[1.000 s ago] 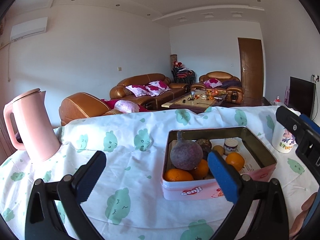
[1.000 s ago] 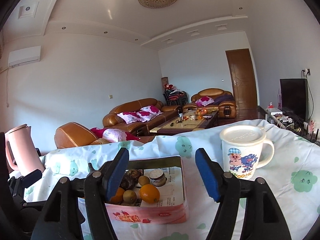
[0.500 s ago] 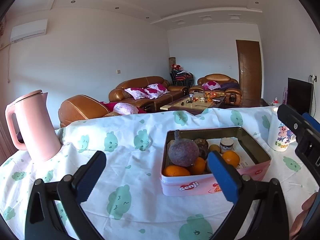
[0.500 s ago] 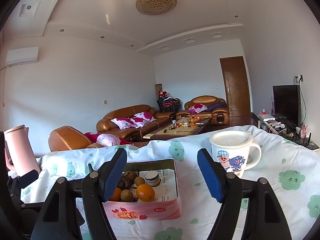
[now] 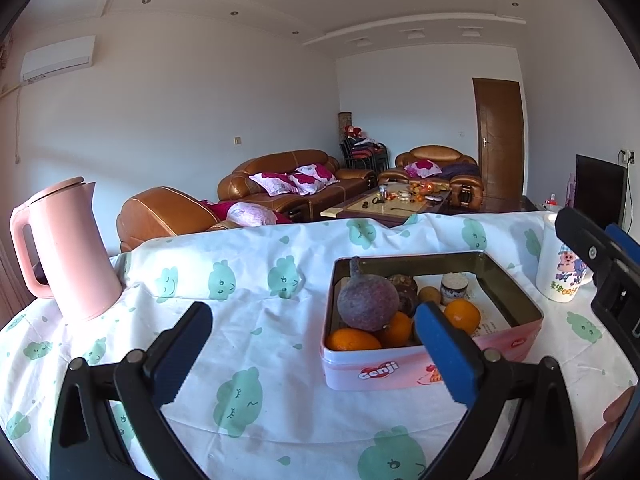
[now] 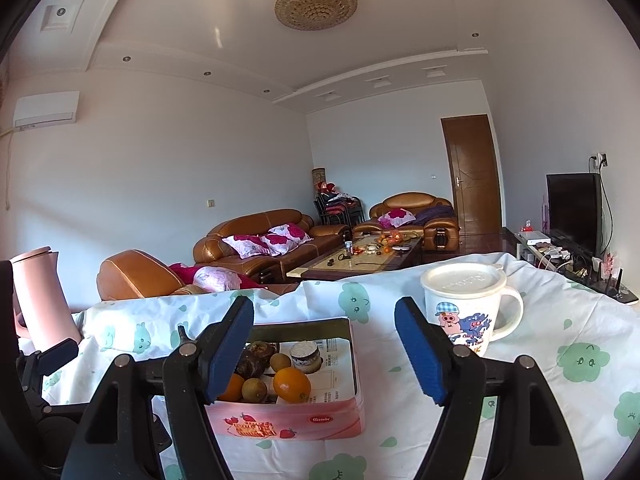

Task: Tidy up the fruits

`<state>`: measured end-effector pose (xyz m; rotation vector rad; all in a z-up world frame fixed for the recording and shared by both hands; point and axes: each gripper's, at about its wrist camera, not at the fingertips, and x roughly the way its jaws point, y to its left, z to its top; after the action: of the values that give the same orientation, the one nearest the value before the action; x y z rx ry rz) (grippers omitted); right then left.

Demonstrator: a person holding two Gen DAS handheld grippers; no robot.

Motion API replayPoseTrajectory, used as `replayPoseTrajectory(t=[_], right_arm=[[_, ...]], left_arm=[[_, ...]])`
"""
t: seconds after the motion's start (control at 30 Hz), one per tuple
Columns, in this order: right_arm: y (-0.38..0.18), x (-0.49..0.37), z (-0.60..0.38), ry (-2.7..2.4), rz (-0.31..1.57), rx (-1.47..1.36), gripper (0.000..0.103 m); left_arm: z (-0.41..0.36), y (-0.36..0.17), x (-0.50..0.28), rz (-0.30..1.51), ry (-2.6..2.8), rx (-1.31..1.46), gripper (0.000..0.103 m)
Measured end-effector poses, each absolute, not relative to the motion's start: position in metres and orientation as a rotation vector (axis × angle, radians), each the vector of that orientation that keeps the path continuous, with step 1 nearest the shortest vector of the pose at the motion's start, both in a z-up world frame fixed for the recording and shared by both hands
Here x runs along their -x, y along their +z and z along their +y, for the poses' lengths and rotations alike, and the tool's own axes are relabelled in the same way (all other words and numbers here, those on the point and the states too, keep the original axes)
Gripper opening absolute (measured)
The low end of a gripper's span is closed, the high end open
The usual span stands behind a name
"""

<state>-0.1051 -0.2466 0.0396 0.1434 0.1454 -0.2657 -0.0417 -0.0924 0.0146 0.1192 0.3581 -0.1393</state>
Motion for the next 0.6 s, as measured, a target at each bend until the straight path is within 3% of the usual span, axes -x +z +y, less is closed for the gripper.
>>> replayPoseTrajectory(t=[0.6], right_arm=[[0.0395,0.1048,-0.2461,-0.266,0.149,-0.141,0.074]], left_arm=[[-0.0894,0.0133,0.0360,0.381,-0.125,-0.099,0.103]])
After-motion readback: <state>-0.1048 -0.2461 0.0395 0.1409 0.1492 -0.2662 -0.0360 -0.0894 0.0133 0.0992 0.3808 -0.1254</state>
